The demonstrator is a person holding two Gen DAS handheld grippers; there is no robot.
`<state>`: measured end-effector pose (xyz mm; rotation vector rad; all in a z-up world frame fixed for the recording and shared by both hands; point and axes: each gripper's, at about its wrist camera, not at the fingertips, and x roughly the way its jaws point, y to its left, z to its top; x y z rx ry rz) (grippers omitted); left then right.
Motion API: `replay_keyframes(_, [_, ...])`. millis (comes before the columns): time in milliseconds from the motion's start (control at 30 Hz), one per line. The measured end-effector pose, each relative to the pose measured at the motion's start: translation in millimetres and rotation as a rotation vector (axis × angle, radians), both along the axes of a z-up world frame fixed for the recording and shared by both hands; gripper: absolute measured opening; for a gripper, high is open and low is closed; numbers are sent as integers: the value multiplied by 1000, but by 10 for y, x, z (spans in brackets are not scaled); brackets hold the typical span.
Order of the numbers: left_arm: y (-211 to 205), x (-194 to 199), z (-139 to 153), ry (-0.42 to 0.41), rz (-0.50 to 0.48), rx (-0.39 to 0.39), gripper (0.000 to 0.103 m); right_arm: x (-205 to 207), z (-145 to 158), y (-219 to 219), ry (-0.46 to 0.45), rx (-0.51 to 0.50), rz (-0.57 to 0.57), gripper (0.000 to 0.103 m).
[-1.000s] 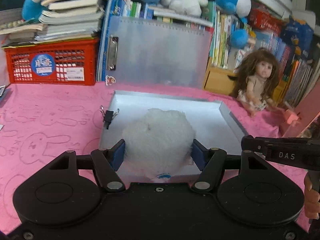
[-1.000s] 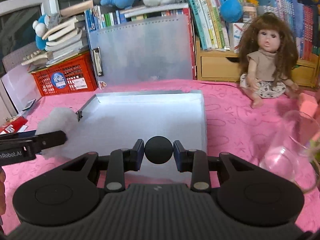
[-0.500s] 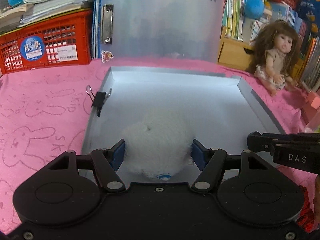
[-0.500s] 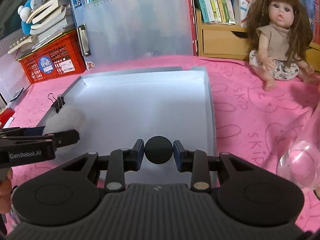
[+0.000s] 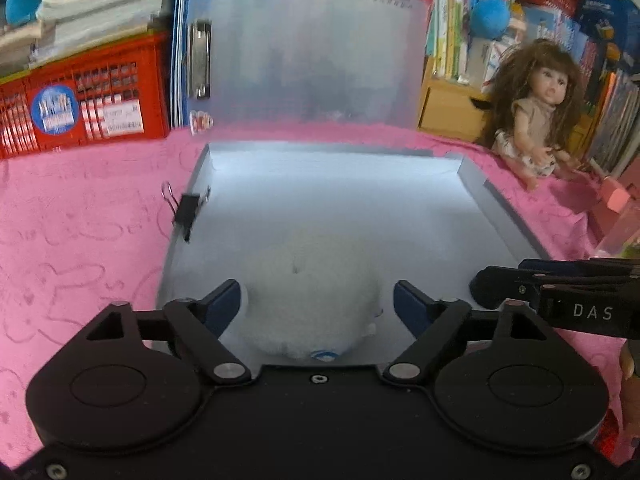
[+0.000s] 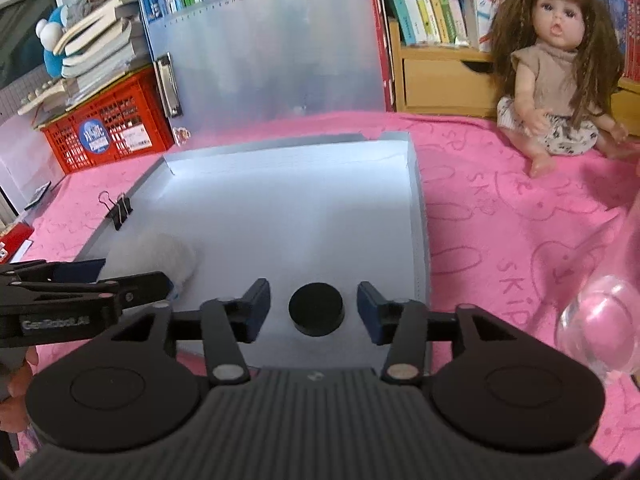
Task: Organize objects
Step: 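Carry the plush ball and black lid into the white box and release both, then withdraw both tools and move the right gripper to the red knitted bundle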
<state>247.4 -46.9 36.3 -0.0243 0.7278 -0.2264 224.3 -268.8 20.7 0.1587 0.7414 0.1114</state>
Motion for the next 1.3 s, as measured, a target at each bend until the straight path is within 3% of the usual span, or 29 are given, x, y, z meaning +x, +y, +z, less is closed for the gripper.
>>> replay_keyframes(167, [18,-275,177,-57,-33,7,90,-200,168,-41,-57,5,5,75])
replay_keyframes(567, [241,-1124,422,-148,-79,-65,93,-1004,428,-74,-215,18,62,86])
replay_keyframes(900, [244,-1807,343,-217,-107,-34,94,-1530,315,-92,-249,20,42,88])
replay_keyframes(1300, [305,-2241,132,-216,-122,-46,95,-1847,83,-196,-234,37,-25,89])
